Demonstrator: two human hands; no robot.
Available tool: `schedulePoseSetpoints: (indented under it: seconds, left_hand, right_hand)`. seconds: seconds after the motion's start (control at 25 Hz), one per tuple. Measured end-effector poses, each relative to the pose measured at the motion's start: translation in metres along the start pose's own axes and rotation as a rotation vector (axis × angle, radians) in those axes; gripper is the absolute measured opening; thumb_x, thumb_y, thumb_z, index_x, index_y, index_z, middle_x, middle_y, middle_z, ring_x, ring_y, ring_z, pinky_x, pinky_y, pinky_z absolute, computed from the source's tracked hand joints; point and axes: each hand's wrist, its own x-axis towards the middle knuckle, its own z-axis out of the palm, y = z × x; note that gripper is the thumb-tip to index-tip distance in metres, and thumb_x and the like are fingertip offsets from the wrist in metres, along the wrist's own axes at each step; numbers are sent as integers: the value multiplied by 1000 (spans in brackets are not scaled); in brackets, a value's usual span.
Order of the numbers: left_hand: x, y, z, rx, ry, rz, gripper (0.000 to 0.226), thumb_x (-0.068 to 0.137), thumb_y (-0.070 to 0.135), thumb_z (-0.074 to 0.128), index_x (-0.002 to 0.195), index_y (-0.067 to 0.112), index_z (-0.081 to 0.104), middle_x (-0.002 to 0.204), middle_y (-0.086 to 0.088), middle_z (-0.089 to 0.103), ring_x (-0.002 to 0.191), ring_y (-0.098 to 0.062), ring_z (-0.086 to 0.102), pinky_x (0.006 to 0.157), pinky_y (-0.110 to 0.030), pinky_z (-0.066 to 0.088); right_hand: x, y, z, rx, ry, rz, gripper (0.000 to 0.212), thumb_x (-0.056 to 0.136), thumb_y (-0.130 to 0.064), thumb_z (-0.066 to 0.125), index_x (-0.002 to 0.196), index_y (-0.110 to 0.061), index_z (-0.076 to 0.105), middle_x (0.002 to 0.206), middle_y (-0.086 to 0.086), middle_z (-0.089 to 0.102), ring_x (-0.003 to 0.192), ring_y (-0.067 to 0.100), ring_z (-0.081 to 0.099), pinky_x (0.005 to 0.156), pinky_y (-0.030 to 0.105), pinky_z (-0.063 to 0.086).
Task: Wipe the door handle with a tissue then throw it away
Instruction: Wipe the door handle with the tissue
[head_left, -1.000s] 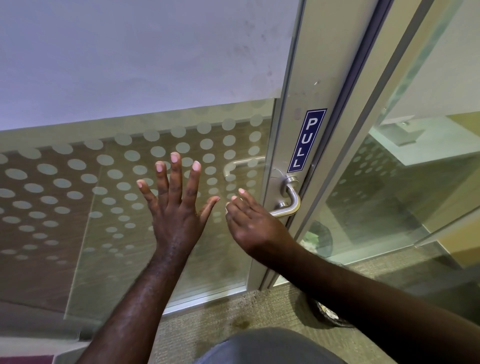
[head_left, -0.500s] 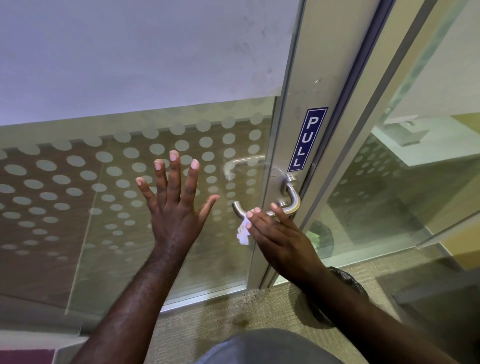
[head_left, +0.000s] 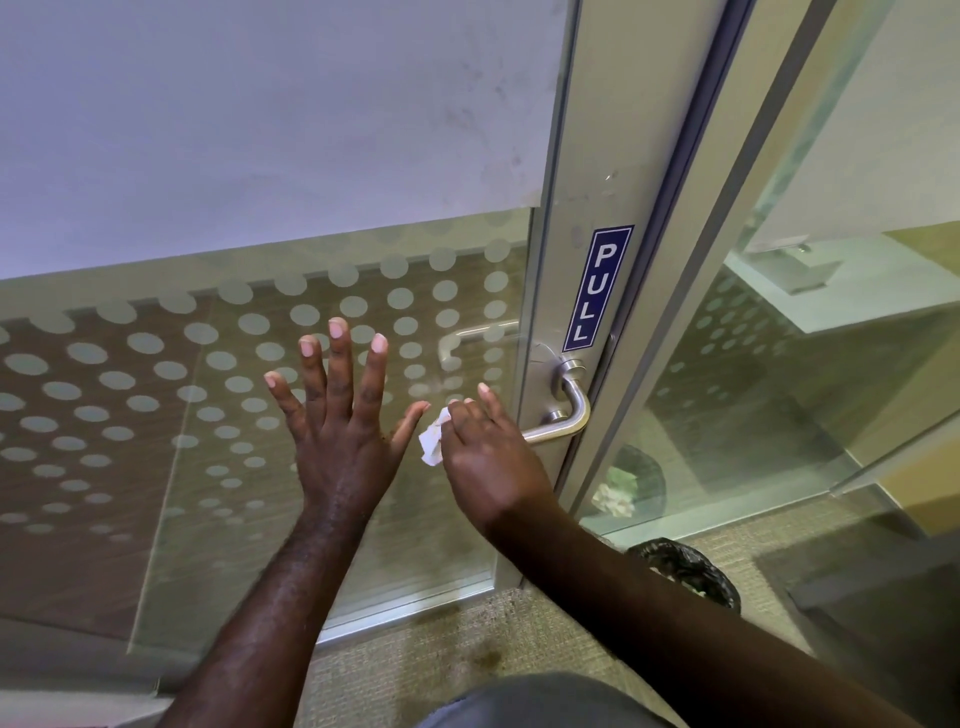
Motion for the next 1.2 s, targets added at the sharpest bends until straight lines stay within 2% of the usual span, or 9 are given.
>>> schedulePoseSetpoints:
  seconds: [0.12,0.2,0.36,0.44,0.56,0.68,0.8,1.0,1.2]
  left_hand:
    - [0,-2,0,9,-10,6,104,86,59,63,154,30,-9,161,4,-23,149,-20,-18,117,-51,-13]
    - [0,-2,1,16,-17,8,105,85,59,64,154,30,-10,161,4,-24,148,-20,-18,117,-51,-14]
    - [0,-3,1,26,-2,15,105,85,60,64,154,29,-9,162,3,-22,149,-20,-17,117,-51,-13]
    - [1,-3,1,29,6,20,106,84,60,65,154,29,-9,162,3,-22,149,-20,-17,117,-51,-13]
    - [1,-2,1,18,3,18,108,83,60,66,154,30,-10,161,4,-23,148,-19,-18,116,-50,-15]
    - [1,-2,0,20,-3,15,110,82,60,67,154,30,-9,161,4,-24,148,-19,-19,116,-49,-16]
    - [1,-2,1,21,-6,12,110,82,60,68,155,29,-8,162,4,-23,148,-20,-19,116,-50,-16]
    - [1,-2,1,20,-12,10,108,82,60,65,155,30,-9,161,4,-23,148,-20,-19,116,-50,-15]
    - [1,-2,1,27,-11,8,109,82,61,66,155,29,-9,161,4,-23,148,-19,-19,116,-50,-15]
  right_hand:
    - [2,2,-1,-15,26,-147,33,88,1,38,93,7,70,98,24,69,101,37,66,112,47,27]
    - [-15,2,-1,-1,129,-273,34,98,2,38,91,3,71,96,20,71,99,34,67,111,48,37]
    - [-69,6,-3,175,18,-334,23,94,-7,47,105,-10,66,103,5,71,94,19,66,89,34,52]
    - [-92,18,2,284,-114,-139,34,78,-8,64,110,-21,59,102,0,70,85,18,65,71,29,50]
    - [-103,33,1,595,-199,480,29,81,-15,70,95,-31,50,83,-5,65,72,8,60,60,20,42]
    - [-99,47,2,788,-19,877,26,74,-17,81,83,-24,57,77,-10,64,71,2,59,58,7,39]
    - [-87,51,2,953,73,1158,23,70,-18,84,86,-20,67,81,-7,70,72,7,65,61,16,47]
    - [-69,56,-4,1442,300,1413,10,81,-9,74,87,-4,67,82,14,72,74,27,63,65,32,49]
    - [-58,57,-22,1548,419,1455,7,84,-1,66,85,-8,65,79,12,69,72,23,61,54,21,50]
